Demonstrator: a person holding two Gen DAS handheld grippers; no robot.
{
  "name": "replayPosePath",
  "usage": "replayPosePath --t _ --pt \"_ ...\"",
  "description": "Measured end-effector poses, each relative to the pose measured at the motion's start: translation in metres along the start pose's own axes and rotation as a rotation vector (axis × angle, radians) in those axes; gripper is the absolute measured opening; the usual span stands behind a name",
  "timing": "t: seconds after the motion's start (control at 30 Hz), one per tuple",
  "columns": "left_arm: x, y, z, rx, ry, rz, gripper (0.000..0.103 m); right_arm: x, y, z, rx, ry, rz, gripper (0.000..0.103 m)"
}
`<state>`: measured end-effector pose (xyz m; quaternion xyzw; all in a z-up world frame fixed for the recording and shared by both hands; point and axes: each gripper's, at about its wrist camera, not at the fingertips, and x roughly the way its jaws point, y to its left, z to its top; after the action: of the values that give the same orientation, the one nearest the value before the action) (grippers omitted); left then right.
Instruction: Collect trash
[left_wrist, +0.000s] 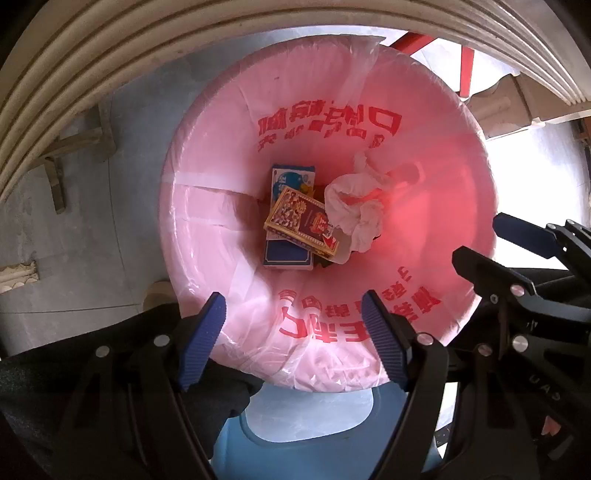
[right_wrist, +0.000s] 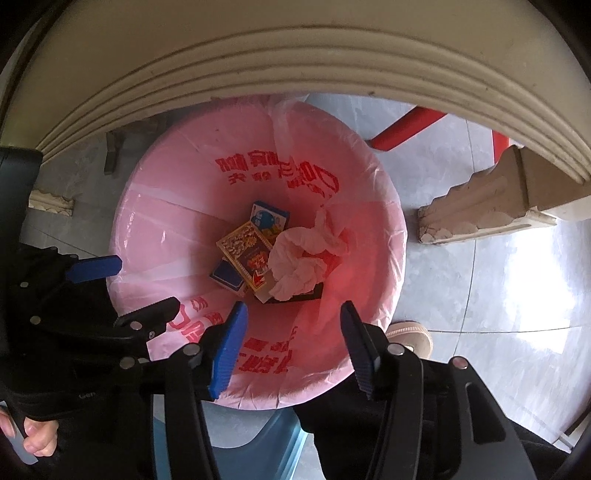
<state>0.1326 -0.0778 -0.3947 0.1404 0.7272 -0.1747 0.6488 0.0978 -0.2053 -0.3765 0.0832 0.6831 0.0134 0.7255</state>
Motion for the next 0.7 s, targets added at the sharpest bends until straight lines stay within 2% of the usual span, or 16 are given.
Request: replayPosePath --t 0.23,0.4,0.53,0.63,0.7 --pt "-0.006 -0.003 -0.004 0.012 -0.019 0.010 0.074 0.005 -0.007 -0.006 0.037 0.019 -0.010 0.052" --pt "-0.019 -0.014 -0.010 0.042 -0.060 0.025 0.074 -0.006 -0.014 -0.013 0.053 -0.010 -0.066 0.052" --pt "-0.044 -0.025 -0.018 0.054 -0.141 0.054 0.074 -0.037 -0.021 -0.022 0.085 -0.094 -0.109 0.052" --pt "-0.073 -0.029 -0.026 0.043 -0.228 0.067 0.074 -0.069 -0.024 -0.031 0.116 -0.188 -0.136 0.063" --pt "-0.096 -0.031 -0.032 0.026 -0.290 0.066 0.074 -0.089 -0.023 -0.034 0.117 -0.248 -0.157 0.064"
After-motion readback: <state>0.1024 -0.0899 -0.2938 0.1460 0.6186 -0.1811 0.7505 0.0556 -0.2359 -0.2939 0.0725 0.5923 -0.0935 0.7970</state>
